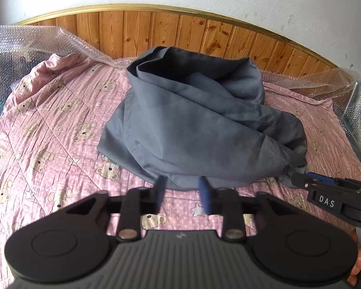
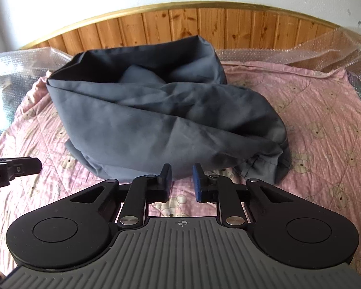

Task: Fold clothes
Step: 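Move both grippers open toward the crumpled grey garment on the bed, then grasp the grey garment with the right gripper while the left gripper grasps another edge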

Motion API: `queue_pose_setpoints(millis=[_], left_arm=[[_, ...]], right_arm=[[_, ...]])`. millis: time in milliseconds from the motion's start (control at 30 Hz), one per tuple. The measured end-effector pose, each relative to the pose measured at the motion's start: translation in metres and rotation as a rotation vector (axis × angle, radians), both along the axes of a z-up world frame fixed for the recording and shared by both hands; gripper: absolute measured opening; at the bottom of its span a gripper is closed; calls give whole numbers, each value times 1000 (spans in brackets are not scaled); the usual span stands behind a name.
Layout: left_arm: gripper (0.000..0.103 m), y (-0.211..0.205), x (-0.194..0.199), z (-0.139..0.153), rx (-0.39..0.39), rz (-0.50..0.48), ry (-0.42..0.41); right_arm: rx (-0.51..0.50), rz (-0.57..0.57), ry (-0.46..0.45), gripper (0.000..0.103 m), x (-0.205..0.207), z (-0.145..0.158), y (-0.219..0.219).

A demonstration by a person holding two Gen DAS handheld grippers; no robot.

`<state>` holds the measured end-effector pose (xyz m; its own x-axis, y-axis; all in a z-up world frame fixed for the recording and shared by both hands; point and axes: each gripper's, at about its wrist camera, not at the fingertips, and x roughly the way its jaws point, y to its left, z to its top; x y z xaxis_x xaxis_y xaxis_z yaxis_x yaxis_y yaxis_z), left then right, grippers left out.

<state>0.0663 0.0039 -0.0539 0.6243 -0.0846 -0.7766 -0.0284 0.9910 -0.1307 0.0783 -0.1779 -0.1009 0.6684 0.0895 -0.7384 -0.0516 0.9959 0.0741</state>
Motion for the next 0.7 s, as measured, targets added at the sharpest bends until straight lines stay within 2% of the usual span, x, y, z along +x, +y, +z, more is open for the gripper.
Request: queue_pose_setpoints(millis=[33, 67, 100, 200, 367, 433, 500, 600, 667, 700], left_arm=[[96, 2, 4, 0, -7, 18, -7], [101, 3, 9, 0, -11, 33, -15], [101, 4, 14, 0, -9, 44, -24], [101, 6, 39, -5, -2, 71, -6], [101, 8, 82, -10, 2, 113, -18], [101, 7, 96, -14, 5, 126, -12], [101, 6, 106, -21, 22, 146, 2], [101, 8, 116, -34, 50, 172, 35], [101, 12, 120, -41, 61, 189, 53], [101, 16, 121, -42, 65, 199, 61]], right_arm=[[0, -6, 8, 65, 5, -2, -2], [-2, -8, 8, 91, 9, -3, -5], [-4, -10, 7, 98, 13, -4, -9], [-2, -6, 7, 99, 27, -4, -19], [28, 50, -112, 102, 65, 26, -35], [30, 133, -140, 102, 92, 31, -29], [33, 275, -109, 102, 121, 23, -13], [-5, 521, -37, 102, 157, -4, 25], [-50, 651, 15, 101, 167, -26, 52], [-65, 702, 48, 82, 171, -35, 62]])
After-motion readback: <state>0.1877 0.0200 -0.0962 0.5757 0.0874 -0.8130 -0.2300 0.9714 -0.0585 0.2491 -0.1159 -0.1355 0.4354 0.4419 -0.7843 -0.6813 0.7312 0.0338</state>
